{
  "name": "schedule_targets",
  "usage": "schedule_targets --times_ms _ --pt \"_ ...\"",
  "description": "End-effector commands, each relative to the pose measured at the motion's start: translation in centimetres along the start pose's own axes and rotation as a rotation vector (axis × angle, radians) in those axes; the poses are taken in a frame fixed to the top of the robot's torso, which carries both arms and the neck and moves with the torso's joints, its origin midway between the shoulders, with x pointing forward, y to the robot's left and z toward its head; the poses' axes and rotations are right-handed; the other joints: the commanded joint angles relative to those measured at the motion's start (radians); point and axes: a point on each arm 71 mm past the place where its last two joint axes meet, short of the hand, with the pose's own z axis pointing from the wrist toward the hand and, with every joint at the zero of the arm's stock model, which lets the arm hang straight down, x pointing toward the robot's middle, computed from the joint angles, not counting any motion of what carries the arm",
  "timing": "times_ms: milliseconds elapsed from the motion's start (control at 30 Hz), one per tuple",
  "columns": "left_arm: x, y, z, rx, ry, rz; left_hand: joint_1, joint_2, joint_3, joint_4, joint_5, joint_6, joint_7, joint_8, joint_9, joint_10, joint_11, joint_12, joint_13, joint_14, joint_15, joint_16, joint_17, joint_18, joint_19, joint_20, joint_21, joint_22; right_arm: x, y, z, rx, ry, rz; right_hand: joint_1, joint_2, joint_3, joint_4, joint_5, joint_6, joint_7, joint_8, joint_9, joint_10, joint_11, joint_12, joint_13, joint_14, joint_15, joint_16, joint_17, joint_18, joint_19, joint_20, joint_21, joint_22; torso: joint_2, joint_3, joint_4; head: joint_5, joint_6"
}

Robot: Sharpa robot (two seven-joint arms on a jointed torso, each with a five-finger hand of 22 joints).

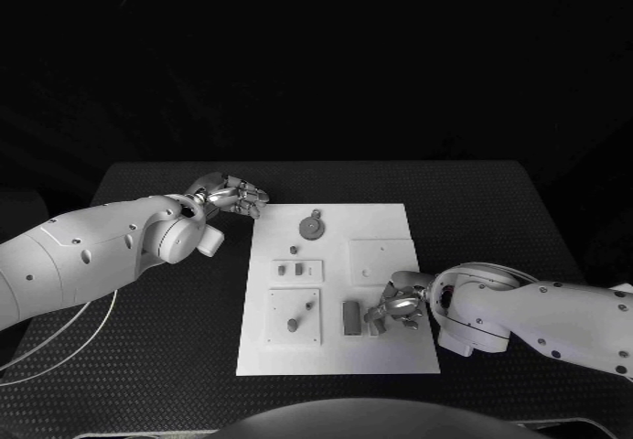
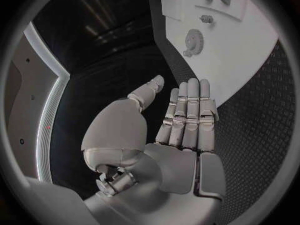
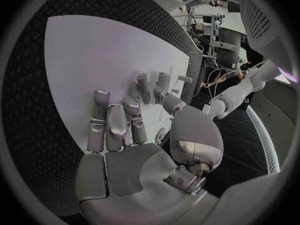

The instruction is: Assemble the parts on the task board

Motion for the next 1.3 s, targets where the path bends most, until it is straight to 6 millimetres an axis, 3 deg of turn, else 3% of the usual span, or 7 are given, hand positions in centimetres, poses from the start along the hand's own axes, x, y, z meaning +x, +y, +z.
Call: schedule_targets --times_ms 33,167,400,433,633,900,1300 --pt "0.17 -0.15 0.03 0.007 0.01 -0.007 -0.009 -0.003 0.0 0.006 -0.001 0.0 -0.003 0.005 -0.002 0.003 0.001 -0.003 0.001 0.008 -0.001 -0.007 0.002 0.002 -0.001 0.001 0.0 -0.001 0.24 0.13 0.02 -0.012 0.011 0.002 -0.002 -0.008 0.003 0.011 0.0 -0.013 0.012 -0.003 -0.001 -0.005 -0.001 -0.003 -0.001 -0.007 -0.001 -0.006 0.0 0.006 0.006 0.001 -0.002 0.013 0.0 0.0 0.0001 0.0 0.0" --pt "0.14 -0.14 0.03 0.007 0.009 -0.006 -0.009 -0.003 0.0 0.006 -0.001 0.0 -0.003 0.005 -0.002 0.003 0.001 -0.003 0.001 0.008 -0.001 -0.007 0.002 0.002 -0.001 0.001 0.0 -0.001 0.23 0.14 -0.02 -0.018 0.009 0.004 -0.003 -0.004 0.005 0.016 0.0 -0.012 0.012 -0.002 0.0 -0.005 -0.001 -0.002 -0.001 -0.005 -0.001 -0.005 0.002 0.006 0.006 0.001 -0.002 0.013 0.0 0.0002 0.0001 -0.001 0.0" --pt "0.19 -0.15 0.05 0.007 0.011 -0.006 -0.009 -0.003 0.0 0.006 -0.001 0.0 -0.003 0.005 -0.002 0.003 0.001 -0.003 0.001 0.008 -0.001 -0.007 0.003 0.002 -0.001 0.001 0.0 -0.001 0.3 0.15 -0.15 -0.031 0.016 0.002 -0.002 0.044 -0.005 0.008 0.0 -0.005 0.009 0.004 0.002 0.0 -0.004 0.003 0.0 0.003 -0.002 0.001 0.013 0.006 0.005 -0.001 0.001 0.017 0.0 0.0001 -0.0001 0.0 0.0" --pt "0.19 -0.15 0.05 0.007 0.011 -0.007 -0.009 -0.003 0.0 0.006 -0.001 0.0 -0.003 0.005 -0.002 0.003 0.001 -0.003 0.001 0.008 -0.001 -0.007 0.003 0.002 -0.001 0.001 0.0 -0.001 0.29 0.14 -0.16 -0.032 0.016 0.002 0.003 0.103 -0.013 -0.015 -0.001 0.001 0.007 0.008 0.004 0.009 -0.006 0.013 0.006 0.007 -0.002 0.004 0.019 0.006 0.003 -0.002 0.004 0.019 0.0 0.0002 0.0 0.0 0.0" --pt "0.15 -0.13 0.03 0.007 0.01 -0.006 -0.009 -0.002 0.0 0.006 -0.001 0.0 -0.003 0.005 -0.002 0.003 0.001 -0.003 0.001 0.008 -0.001 -0.008 0.003 0.002 -0.001 0.001 0.0 -0.001 0.22 -0.1 -0.37 -0.036 0.014 0.002 -0.014 0.194 -0.028 -0.099 0.0 0.011 0.002 0.014 0.0 0.026 -0.01 0.029 0.017 0.014 -0.003 0.008 0.027 0.006 0.0 -0.002 0.008 0.018 0.0 0.0003 0.0004 0.0 0.001" --pt "0.17 -0.14 0.04 0.006 0.011 -0.006 -0.009 -0.002 0.0 0.006 -0.001 0.0 -0.003 0.005 -0.002 0.004 0.001 -0.003 0.001 0.008 -0.001 -0.008 0.004 0.002 -0.001 0.001 0.0 -0.001 0.25 -0.21 -0.51 -0.038 0.019 -0.001 -0.033 0.19 -0.031 -0.116 0.0 0.017 0.001 0.016 -0.002 0.035 -0.011 0.038 0.022 0.02 -0.003 0.009 0.032 0.006 0.003 -0.001 0.009 0.017 0.0 -0.0003 -0.0001 0.0 0.001" --pt "0.19 -0.13 0.05 0.005 0.012 -0.006 -0.009 -0.002 0.0 0.007 -0.001 0.0 -0.003 0.005 -0.002 0.003 0.001 -0.003 0.001 0.008 -0.001 -0.009 0.005 0.002 -0.001 0.001 0.0 -0.001 0.36 0.04 -0.48 -0.052 0.028 -0.004 -0.067 0.14 -0.026 -0.101 0.0 0.019 0.0 0.014 -0.009 0.036 -0.012 0.035 0.02 0.019 -0.004 0.008 0.027 0.006 0.006 -0.002 0.006 0.015 0.0 -0.0002 -0.0002 -0.001 0.002"
